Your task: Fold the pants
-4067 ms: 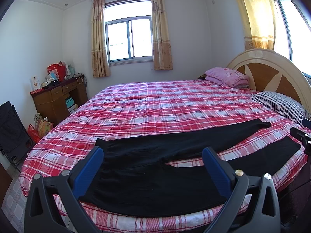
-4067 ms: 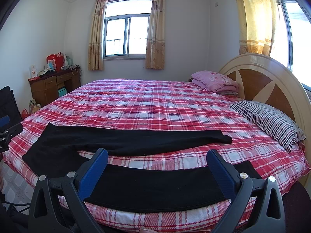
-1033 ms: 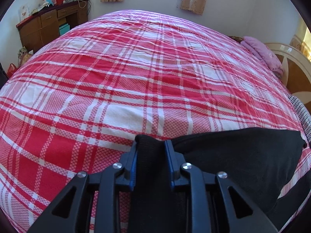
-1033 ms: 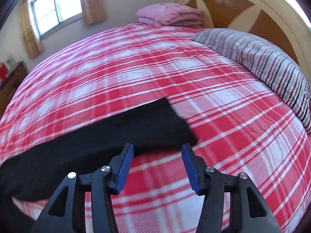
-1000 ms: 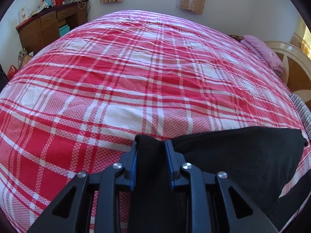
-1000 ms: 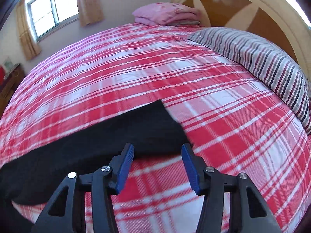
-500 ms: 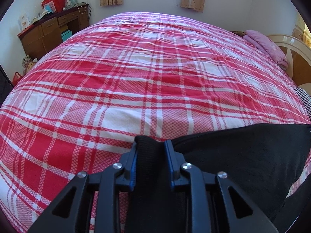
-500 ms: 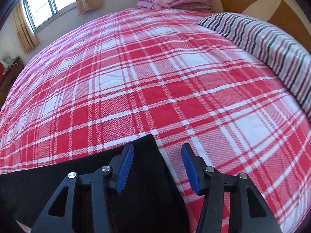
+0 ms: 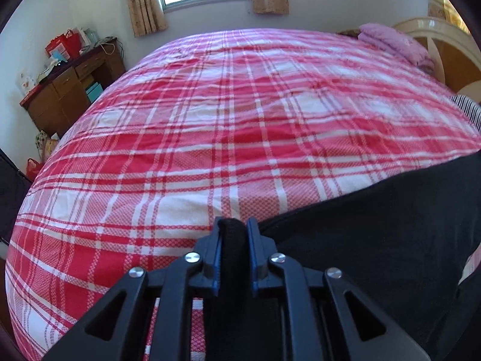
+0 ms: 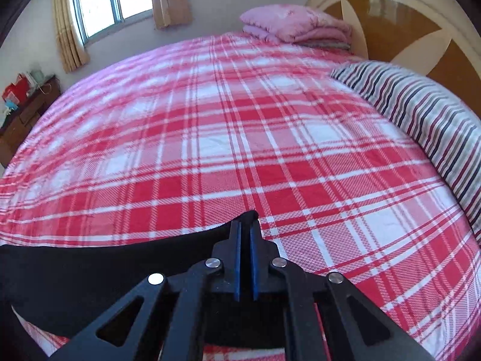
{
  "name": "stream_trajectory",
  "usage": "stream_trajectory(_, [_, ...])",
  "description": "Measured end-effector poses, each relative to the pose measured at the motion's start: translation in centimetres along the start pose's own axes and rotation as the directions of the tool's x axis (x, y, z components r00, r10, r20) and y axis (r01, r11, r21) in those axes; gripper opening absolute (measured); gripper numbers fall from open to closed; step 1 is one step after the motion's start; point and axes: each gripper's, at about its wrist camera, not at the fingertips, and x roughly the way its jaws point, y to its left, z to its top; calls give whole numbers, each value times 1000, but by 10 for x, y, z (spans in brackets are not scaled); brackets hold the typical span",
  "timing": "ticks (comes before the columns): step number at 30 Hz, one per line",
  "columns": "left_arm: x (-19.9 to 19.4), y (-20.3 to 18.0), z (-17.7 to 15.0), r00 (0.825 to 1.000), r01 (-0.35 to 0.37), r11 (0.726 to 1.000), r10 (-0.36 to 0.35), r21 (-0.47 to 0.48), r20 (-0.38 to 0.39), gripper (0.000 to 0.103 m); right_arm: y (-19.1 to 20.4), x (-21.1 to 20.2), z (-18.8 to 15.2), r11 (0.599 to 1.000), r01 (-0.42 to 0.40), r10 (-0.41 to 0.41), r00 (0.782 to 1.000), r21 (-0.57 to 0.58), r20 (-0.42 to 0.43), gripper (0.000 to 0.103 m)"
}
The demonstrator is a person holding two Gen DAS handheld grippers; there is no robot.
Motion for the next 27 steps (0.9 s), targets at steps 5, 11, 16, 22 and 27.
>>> stream_trajectory(5, [-23, 16, -3, 991, 76, 993, -65, -92, 116, 15, 2, -51, -3, 1000, -28, 27, 992, 2, 127, 5])
stream_trajectory(11, [-49, 30, -14, 955, 202, 965, -156, -169, 252, 15, -1, -102, -28, 997, -79, 72, 965, 16, 253, 5])
stream_trajectory(16, [-78, 36, -30, 897, 294, 949, -233, -112, 376, 15, -16, -135, -66, 992, -111, 89, 947, 55, 310, 5])
stream_trajectory(22, [-107, 40, -59, 852, 346, 937, -293, -45, 434, 15, -31, -163, -120, 982, -151, 107, 936, 110, 335, 5])
stream_trajectory(27, [-118, 48, -87, 830, 385, 922, -332, -30, 449, 15, -41, -183, -164, 975, -177, 122, 931, 132, 344, 5])
